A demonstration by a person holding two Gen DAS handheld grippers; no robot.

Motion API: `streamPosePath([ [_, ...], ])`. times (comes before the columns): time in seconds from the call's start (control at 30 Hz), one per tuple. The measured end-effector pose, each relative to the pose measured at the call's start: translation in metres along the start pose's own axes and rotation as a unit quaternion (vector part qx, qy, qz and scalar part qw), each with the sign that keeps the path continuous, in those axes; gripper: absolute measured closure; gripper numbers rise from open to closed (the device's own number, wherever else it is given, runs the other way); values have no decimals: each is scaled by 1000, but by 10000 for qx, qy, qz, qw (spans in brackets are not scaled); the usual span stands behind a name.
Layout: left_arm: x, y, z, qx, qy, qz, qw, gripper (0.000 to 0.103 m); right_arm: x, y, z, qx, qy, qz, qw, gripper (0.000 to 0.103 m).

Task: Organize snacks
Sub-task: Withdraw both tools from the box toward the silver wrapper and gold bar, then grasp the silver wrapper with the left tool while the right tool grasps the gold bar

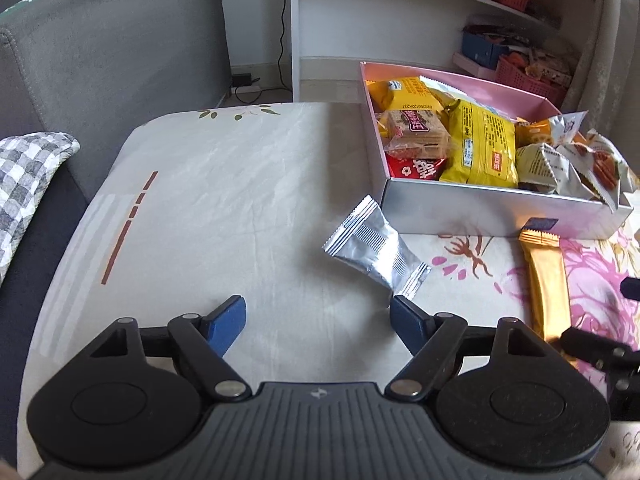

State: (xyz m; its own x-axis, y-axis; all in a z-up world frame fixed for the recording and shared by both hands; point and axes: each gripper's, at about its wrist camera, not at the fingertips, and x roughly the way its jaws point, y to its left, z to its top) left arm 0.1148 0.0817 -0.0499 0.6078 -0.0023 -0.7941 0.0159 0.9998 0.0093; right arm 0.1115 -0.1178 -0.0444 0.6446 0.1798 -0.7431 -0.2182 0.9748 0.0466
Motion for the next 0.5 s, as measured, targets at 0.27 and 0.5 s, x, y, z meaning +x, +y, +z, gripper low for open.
streamPosePath([
  [0.27,-1,8,11,-772,-104,-472,9958,21,-3,2,3,350,-88,242,9991,4],
  [0.5,19,-9,21,-1276,-297,-449,9904,22,4,27,3,-123,-227,250,9994,4],
])
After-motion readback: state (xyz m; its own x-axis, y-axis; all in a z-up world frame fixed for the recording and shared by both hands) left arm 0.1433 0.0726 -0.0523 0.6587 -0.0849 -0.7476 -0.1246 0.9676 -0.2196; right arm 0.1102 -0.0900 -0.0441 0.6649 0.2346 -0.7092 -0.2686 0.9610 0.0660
